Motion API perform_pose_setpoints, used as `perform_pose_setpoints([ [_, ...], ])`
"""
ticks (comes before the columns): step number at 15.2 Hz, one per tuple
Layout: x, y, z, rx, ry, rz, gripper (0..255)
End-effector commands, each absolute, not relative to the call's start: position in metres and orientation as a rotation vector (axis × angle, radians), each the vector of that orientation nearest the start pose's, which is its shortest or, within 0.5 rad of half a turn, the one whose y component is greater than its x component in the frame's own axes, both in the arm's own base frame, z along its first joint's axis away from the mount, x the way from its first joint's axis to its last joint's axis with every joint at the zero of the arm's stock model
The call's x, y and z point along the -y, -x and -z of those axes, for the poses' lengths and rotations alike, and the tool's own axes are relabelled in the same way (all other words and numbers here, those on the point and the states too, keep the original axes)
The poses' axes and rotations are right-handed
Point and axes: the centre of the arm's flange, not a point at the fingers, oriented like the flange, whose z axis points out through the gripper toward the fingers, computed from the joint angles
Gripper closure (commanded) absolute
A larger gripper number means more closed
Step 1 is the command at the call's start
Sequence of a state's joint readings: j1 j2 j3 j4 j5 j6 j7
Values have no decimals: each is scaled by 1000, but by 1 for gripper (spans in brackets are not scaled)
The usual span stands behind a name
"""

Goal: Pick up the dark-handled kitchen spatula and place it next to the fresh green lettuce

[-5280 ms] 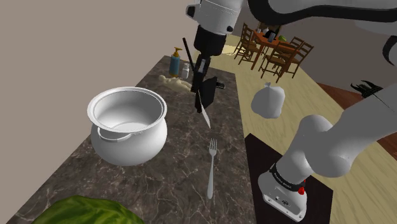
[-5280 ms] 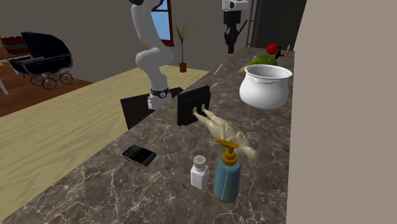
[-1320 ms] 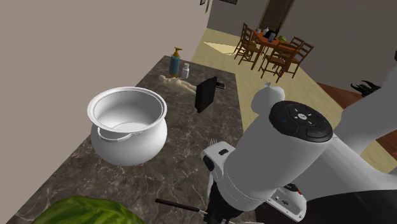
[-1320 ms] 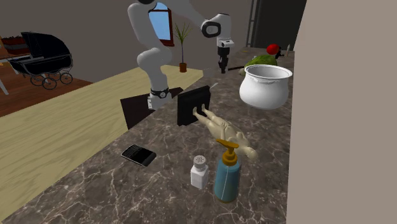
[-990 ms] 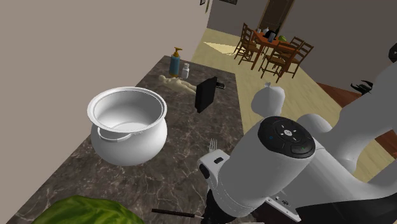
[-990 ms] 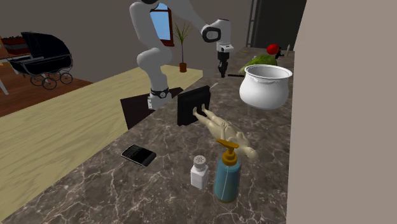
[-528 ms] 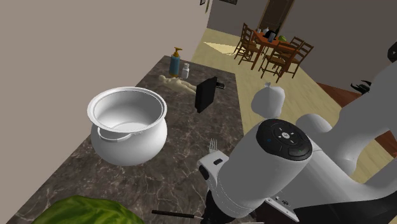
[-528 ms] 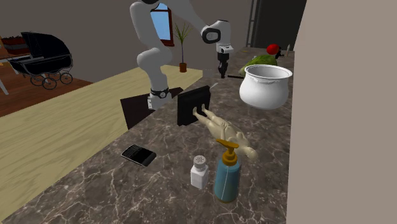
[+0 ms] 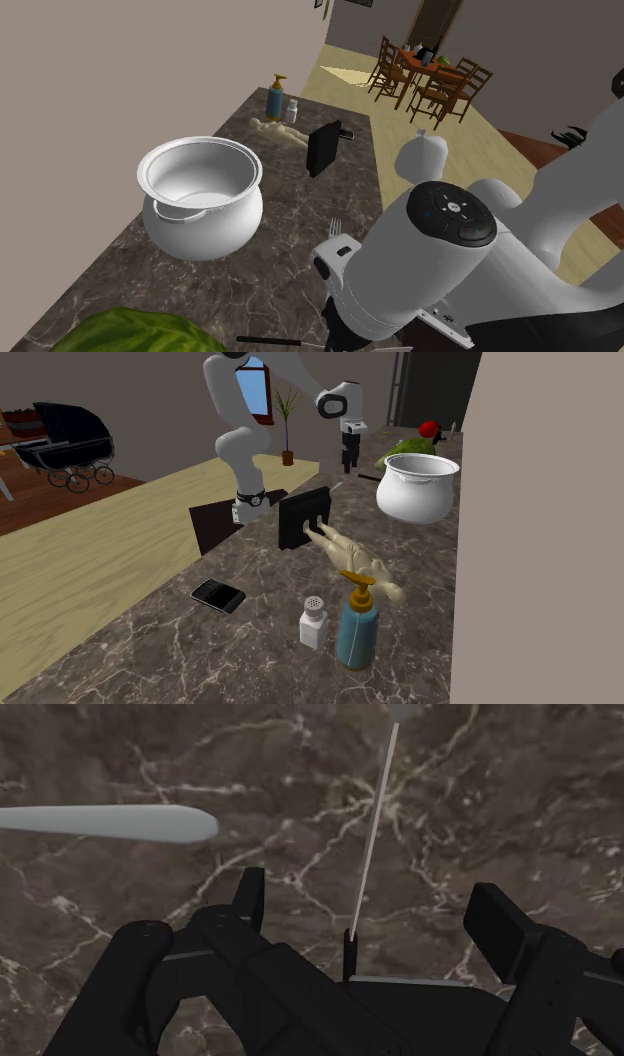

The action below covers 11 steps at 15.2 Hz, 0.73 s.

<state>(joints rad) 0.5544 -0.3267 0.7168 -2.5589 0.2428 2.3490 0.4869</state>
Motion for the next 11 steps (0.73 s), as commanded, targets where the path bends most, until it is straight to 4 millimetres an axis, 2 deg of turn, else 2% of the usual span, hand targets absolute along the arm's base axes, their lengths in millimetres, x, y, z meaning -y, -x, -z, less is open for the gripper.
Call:
perform_pose_setpoints([
  [1,-412,-129,-377,916,2983,99,0],
  [3,-412,-128,-400,916,2983,99,0],
  [11,-412,-128,-400,916,2983,99,0],
])
